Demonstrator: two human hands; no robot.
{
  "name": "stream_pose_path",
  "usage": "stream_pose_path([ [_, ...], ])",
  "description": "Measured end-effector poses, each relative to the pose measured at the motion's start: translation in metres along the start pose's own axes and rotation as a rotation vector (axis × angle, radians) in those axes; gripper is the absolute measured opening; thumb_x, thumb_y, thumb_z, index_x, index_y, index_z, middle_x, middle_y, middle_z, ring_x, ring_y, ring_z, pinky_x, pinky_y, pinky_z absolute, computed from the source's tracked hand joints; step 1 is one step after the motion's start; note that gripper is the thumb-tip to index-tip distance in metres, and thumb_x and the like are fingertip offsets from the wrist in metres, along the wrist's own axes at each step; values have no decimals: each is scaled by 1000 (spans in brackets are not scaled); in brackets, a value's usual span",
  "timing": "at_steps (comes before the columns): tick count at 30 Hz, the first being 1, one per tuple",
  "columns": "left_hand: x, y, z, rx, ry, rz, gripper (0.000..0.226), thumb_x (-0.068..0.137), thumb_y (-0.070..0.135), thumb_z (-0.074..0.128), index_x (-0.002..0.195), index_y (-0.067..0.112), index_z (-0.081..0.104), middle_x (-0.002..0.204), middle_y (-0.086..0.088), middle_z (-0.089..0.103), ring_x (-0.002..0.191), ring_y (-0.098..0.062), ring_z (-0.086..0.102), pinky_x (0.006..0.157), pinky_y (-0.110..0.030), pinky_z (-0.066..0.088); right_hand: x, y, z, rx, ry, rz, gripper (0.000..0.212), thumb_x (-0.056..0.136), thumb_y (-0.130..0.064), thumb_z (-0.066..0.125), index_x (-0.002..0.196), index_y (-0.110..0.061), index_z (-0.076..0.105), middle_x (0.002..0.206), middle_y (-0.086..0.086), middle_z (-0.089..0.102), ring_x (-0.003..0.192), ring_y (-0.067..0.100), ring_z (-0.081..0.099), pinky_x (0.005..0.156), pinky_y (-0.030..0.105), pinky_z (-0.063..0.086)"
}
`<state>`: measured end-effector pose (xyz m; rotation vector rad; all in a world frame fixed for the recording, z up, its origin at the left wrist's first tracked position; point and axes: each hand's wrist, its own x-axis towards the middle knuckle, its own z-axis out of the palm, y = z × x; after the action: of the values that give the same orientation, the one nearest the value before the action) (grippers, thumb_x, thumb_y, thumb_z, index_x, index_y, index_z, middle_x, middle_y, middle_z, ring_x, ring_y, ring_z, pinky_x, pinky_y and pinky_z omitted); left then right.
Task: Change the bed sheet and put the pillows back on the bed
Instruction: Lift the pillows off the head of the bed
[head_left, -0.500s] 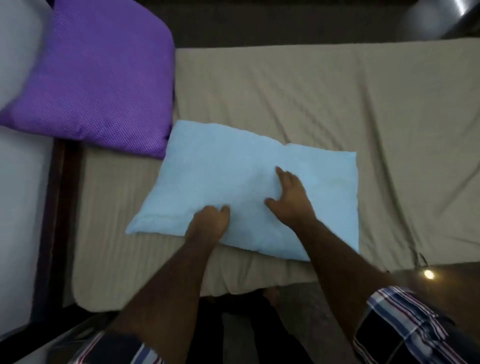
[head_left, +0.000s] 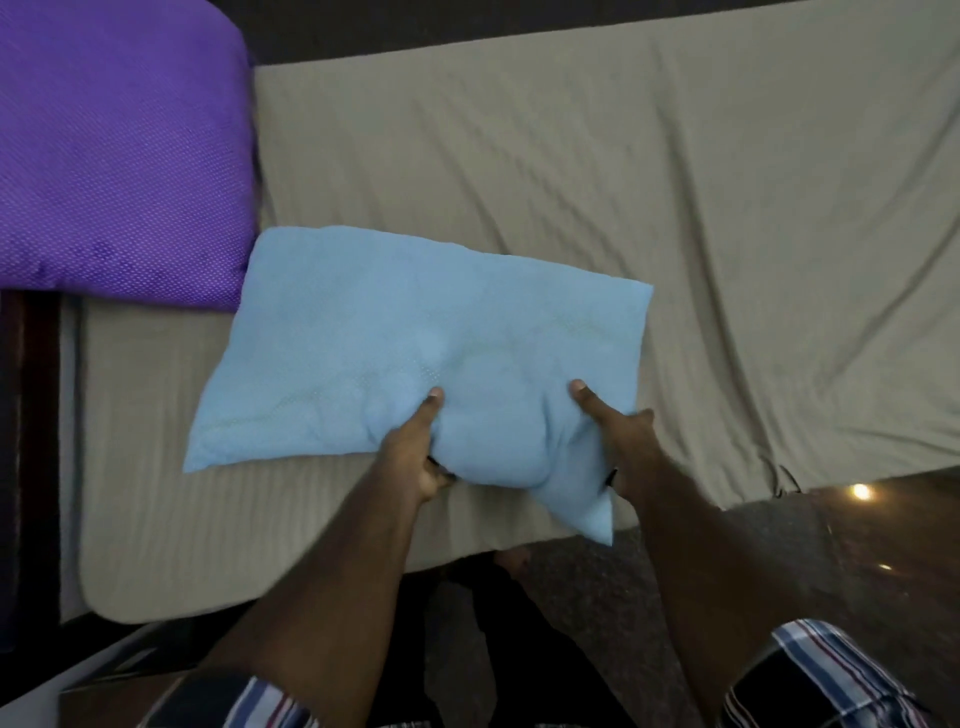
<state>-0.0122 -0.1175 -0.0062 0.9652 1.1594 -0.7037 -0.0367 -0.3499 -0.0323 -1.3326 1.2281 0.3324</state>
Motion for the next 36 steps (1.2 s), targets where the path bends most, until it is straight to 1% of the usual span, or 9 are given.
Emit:
stream_pose_path([
  [3,-19,17,9,56,-13,7,24,97,38,62,98,15,68,95,-11,74,88,-29,67,73,-48,55,-14,-12,-6,102,-189,99,82,57,-44,95,125,-12,63,112,1,72,101,25,69,90,45,56],
  [6,-42,37,18,48,-88,98,25,94,24,61,112,11,73,112,-10,75,98,-27,70,89,-45,56,-32,-19,-10,197,-223,48,52,74,-30,87,121,-15,68,112,3,74,103,26,69,93,46,56],
  [8,-57,49,22,31,-129,157,36,90,18,65,125,10,69,120,-8,73,105,-26,69,96,-46,54,-46,-21,-14,263,-224,-15,52,73,-30,88,120,-16,70,114,2,74,106,25,69,98,49,54],
  [11,-77,63,33,52,-185,201,35,89,17,69,124,12,69,119,-7,73,102,-23,70,88,-41,57,-62,-23,-27,346,-254,-113,60,70,-34,89,124,-19,69,123,0,71,114,24,67,101,49,51],
  [16,-100,71,77,142,-317,233,42,88,16,70,129,9,66,123,-8,71,116,-26,66,89,-40,56,-79,-38,-66,476,-305,-105,45,85,-18,79,128,-15,66,124,6,70,114,29,67,98,53,53],
  [22,-118,60,163,307,-413,227,23,90,16,68,113,12,72,109,-6,76,87,-19,73,76,-35,58,-73,-56,-125,594,-156,-91,44,84,-18,79,126,-15,67,121,6,72,110,30,69,93,53,55],
  [25,-122,40,203,356,-414,208,20,90,16,69,109,13,72,104,-5,77,86,-19,72,72,-34,58,-69,-56,-161,655,-107,-122,43,84,-13,78,126,-13,65,120,7,72,109,31,69,93,54,55],
  [29,-125,1,260,408,-398,191,31,87,16,73,117,12,71,113,-7,74,100,-24,69,77,-38,57,-50,-54,-221,649,-41,-182,55,78,-19,85,128,-12,65,123,9,70,112,33,67,98,60,51],
  [36,-141,-99,392,464,-413,215,32,86,16,74,117,12,70,113,-7,74,105,-26,68,74,-39,57,-1,-63,-370,691,-11,-201,46,83,-13,80,126,-10,64,119,9,72,109,31,68,97,56,53],
])
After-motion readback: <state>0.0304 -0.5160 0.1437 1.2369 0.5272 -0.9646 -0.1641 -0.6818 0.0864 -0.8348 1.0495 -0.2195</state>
